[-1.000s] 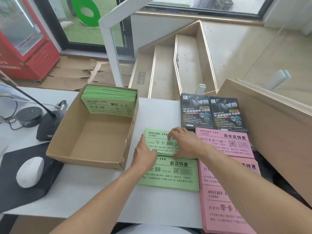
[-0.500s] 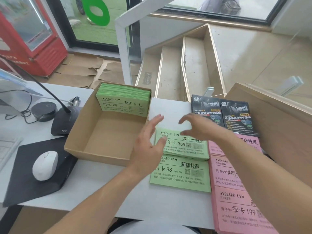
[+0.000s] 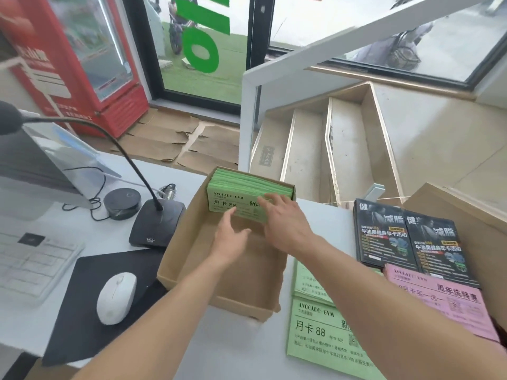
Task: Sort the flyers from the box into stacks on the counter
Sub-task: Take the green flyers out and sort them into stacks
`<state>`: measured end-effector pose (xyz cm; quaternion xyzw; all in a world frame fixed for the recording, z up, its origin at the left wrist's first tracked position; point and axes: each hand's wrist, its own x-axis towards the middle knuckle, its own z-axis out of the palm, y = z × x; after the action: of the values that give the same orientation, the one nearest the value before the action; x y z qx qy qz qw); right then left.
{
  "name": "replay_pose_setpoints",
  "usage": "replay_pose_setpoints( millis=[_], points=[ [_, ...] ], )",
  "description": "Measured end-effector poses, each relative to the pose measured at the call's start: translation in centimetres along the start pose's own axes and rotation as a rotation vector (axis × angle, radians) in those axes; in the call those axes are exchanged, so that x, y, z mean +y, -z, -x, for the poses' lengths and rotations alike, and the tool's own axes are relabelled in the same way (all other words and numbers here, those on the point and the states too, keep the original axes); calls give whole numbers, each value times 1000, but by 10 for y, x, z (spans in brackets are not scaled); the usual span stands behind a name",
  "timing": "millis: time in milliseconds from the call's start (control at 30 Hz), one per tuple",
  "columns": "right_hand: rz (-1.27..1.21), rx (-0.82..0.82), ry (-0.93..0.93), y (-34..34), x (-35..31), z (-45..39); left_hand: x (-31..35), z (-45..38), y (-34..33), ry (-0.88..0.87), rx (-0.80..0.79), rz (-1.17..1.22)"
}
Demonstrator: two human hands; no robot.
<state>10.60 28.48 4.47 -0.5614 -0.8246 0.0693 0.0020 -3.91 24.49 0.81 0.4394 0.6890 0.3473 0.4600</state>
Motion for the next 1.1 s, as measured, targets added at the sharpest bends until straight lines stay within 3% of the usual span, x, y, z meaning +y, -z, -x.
replay_pose_setpoints(
  millis=[133,433,600,767,933,1033,1100],
  points=[
    [164,1,-49,-16,-4,-16,-4,-6,0,28,-48,10],
    [202,101,-60,-33,-3,-23,-3,-13,-4,49,-223,-36],
    [293,278,43,-35,-5,-16,0,-9,-5,20,-278,-50],
    [124,93,28,-29,-10,-13,1,-8,-3,42,-266,-21],
    [-8,-36,-120,-19,-14,-21,2,-8,-2,3,-228,41],
    [-237,-11,-261,2,-14,-19,2,-5,0,-20,-54,138],
    [-527,-13,-366,19,-10,-10,2,-6,6,-17,95,234]
  ],
)
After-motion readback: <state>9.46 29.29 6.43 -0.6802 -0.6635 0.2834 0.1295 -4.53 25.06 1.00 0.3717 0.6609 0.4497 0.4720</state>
